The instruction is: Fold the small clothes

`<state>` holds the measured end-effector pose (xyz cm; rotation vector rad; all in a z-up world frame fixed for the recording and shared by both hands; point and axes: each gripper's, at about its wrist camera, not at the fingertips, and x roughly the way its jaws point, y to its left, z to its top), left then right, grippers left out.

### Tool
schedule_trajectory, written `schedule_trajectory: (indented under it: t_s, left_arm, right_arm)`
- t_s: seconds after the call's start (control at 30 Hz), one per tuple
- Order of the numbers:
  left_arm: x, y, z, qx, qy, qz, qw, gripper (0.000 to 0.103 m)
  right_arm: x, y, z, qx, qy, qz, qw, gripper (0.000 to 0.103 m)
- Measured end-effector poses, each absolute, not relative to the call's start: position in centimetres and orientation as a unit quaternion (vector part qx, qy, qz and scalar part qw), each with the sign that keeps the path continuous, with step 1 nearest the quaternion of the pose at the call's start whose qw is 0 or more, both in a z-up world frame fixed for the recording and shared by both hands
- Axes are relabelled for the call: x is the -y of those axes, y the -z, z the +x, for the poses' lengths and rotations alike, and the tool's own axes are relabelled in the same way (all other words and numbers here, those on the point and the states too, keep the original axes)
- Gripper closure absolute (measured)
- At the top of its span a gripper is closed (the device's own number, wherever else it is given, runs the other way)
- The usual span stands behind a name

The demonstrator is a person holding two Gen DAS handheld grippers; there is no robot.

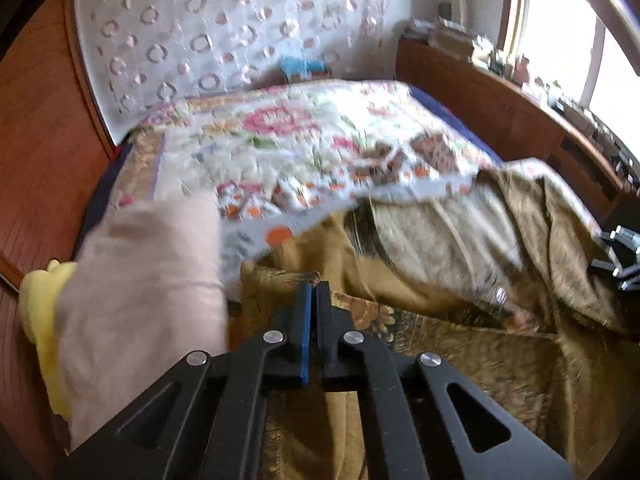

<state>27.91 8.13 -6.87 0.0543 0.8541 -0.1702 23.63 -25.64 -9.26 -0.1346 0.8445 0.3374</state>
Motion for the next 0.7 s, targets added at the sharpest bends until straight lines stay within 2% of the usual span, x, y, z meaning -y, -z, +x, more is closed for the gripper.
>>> schedule_trajectory:
  t_s: [0.23,0.7]
  left_arm:
    - [-12.5,3.6,27.6,-0.374,0.025,0.022,0.927,0.100]
    - [-14.9,6.6,28.2,-0.401,0.006,0.001,0.916,0.099]
  right_arm:
    - [25.6,9.3,23.6,-0.407,-0.162,-0.066,0.896,0.025]
    - [25.9,9.4,23.8,-0.408,-0.159,-0.066,0.896,0.023]
